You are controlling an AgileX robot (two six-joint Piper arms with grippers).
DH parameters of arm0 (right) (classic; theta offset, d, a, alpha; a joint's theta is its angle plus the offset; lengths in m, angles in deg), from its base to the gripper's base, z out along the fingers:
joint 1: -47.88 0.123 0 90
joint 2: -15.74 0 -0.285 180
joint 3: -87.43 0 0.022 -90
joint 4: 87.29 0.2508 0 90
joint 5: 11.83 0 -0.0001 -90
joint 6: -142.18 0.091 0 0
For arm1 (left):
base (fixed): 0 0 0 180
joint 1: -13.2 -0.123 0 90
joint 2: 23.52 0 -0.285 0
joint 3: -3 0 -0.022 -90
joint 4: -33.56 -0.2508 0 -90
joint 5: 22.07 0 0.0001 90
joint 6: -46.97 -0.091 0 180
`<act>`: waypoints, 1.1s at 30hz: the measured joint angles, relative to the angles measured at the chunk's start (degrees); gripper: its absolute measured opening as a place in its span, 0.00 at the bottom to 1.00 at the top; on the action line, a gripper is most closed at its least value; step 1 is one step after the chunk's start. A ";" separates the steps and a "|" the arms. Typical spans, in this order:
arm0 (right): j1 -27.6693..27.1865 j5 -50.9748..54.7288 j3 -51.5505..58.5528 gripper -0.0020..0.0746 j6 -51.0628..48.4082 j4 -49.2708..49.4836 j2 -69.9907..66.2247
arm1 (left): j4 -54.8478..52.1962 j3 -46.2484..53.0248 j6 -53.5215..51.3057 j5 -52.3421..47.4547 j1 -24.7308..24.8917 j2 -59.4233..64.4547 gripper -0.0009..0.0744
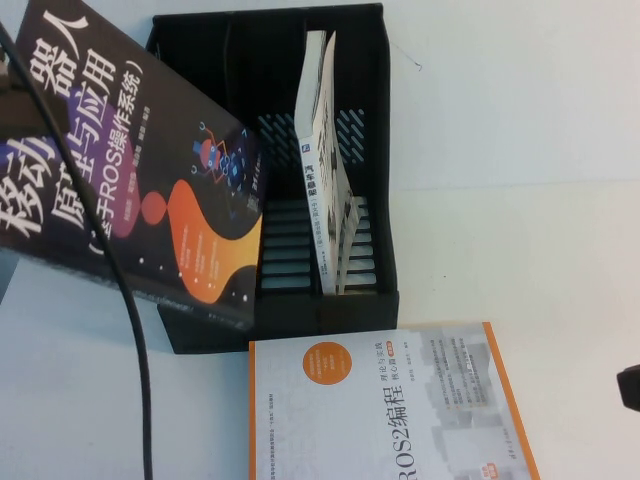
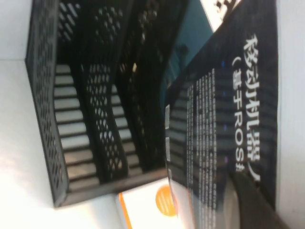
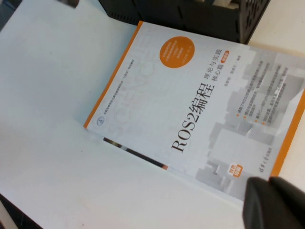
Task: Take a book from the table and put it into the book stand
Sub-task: Place the book on the book shelf
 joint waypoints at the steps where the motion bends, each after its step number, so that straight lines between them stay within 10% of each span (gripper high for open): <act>1: 0.00 0.25 0.00 0.02 0.16 -0.26 0.10 | 0.62 0.00 0.13 1.36 0.00 1.19 0.16; 33: 0.00 0.53 0.02 0.02 5.71 -4.73 0.14 | -7.43 -15.41 2.90 10.81 11.46 23.96 0.16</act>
